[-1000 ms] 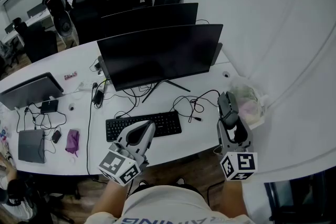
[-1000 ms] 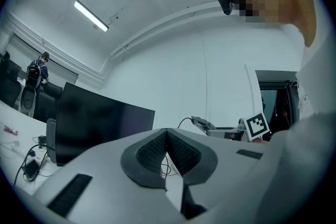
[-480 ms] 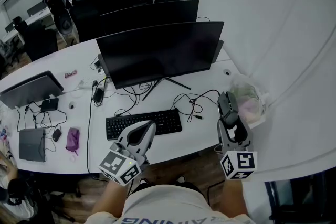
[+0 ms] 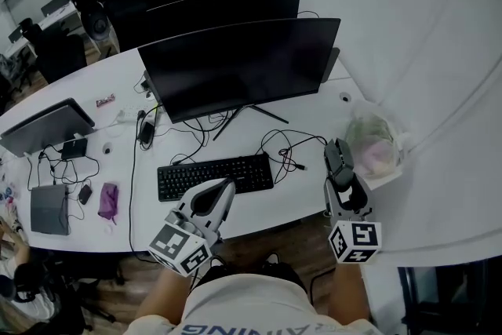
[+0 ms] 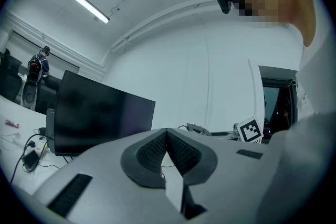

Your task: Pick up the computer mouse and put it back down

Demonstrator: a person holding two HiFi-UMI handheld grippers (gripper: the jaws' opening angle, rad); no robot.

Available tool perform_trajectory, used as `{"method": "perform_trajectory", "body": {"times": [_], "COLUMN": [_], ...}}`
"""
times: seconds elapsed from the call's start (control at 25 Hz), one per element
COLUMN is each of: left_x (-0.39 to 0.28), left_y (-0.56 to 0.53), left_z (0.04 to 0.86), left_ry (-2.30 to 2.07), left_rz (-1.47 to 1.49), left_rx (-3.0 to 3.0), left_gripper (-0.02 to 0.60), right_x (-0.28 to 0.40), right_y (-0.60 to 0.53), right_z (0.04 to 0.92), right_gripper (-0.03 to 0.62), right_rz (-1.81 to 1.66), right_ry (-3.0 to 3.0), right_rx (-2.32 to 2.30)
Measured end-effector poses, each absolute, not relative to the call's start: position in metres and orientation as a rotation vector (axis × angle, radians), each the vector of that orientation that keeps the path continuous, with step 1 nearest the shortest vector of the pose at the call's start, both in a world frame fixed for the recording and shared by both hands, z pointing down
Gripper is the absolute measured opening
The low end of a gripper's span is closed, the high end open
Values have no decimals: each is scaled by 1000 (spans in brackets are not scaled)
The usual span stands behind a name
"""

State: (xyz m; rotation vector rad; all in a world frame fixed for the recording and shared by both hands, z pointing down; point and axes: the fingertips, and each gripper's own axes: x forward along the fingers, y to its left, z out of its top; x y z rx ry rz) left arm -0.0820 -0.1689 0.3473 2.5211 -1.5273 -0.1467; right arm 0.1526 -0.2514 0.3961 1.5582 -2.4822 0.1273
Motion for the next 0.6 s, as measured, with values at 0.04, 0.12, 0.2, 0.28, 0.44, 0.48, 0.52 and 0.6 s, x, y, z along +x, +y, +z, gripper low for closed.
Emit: {"method": "perform_trajectory", "body": {"times": [0.04,0.12,0.2,0.28,0.44,0.48,0.52,0.6], "left_x": [-81,-79,-78,-76,-75,-75,-75,-75], "left_y": [-170,-171,-172,-175,-179,-180,-181,-184], "left_z": [350,354,358,363,374,377,379,385], "left_ry": [-1523,-1516,-1512,-1511,-1515,-1515,-1515,-1517], "left_rz": [-141,-127,-110,-95,-71,-66,-62,-54], "left_rx": [2520,2519,2514,2505,2483,2478,2472,2461], "left_gripper": [5,5,5,5,5,5,5,5], "right_x": [154,156,158,161,166,166,167,167], "right_y": [-254,-257,-260,-264,-272,-274,-276,-279], "right_z": [403,416,430,443,470,477,483,495], "right_gripper": [265,265,265,265,265,265,265,265], "right_rz": [143,177,206,228,269,281,293,315], "right_ry": [-2475,-2458,-2437,-2417,-2383,-2375,-2368,-2357], "right_rx": [1554,1544,1536,1527,1504,1499,1494,1482]}}
